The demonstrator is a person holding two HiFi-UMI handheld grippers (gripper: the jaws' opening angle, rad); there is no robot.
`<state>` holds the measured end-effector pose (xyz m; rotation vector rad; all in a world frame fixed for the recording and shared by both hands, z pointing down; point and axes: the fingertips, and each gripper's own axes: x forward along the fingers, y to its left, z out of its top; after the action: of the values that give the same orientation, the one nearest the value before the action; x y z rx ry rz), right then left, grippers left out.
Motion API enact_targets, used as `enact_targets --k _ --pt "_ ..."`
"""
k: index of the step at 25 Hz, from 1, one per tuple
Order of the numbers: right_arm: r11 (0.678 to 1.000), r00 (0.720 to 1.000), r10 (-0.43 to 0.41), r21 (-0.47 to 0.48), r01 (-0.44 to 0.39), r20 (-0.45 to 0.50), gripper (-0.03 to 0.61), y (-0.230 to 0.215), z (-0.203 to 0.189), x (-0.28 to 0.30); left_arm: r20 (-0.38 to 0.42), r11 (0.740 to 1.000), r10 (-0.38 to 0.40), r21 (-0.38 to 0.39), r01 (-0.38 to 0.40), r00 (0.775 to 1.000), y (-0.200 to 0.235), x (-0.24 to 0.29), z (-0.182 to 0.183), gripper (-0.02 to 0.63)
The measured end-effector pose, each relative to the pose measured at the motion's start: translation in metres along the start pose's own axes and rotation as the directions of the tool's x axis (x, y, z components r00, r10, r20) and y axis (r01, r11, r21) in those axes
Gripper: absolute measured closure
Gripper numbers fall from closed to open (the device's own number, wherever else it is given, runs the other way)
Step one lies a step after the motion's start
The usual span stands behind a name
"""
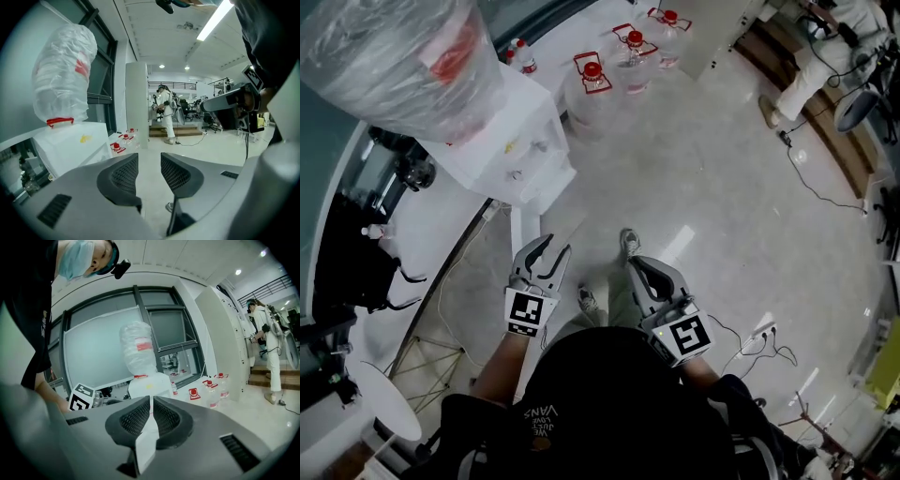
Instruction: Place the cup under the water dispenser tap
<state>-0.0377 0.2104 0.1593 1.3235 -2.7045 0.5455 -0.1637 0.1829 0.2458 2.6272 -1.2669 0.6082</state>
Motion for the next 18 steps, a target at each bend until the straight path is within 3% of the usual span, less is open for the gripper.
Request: enact_targets --k 10,18 --pt "0.994 0.993 0.106 -0.023 -0.107 -0.046 0.532 -0.076 -0.021 0.092 -0.107 0.997 0.054 -0.050 -0.059 0.993 0.044 0.108 -0.052 0.439" --pt "0.988 0.984 0.152 0.040 -0.149 -0.091 0.532 -0.127 -0.086 0.147 -0.177 0.991 0.092 -0.075 -0.107 0.980 0.065 0.180 -0.128 0.434"
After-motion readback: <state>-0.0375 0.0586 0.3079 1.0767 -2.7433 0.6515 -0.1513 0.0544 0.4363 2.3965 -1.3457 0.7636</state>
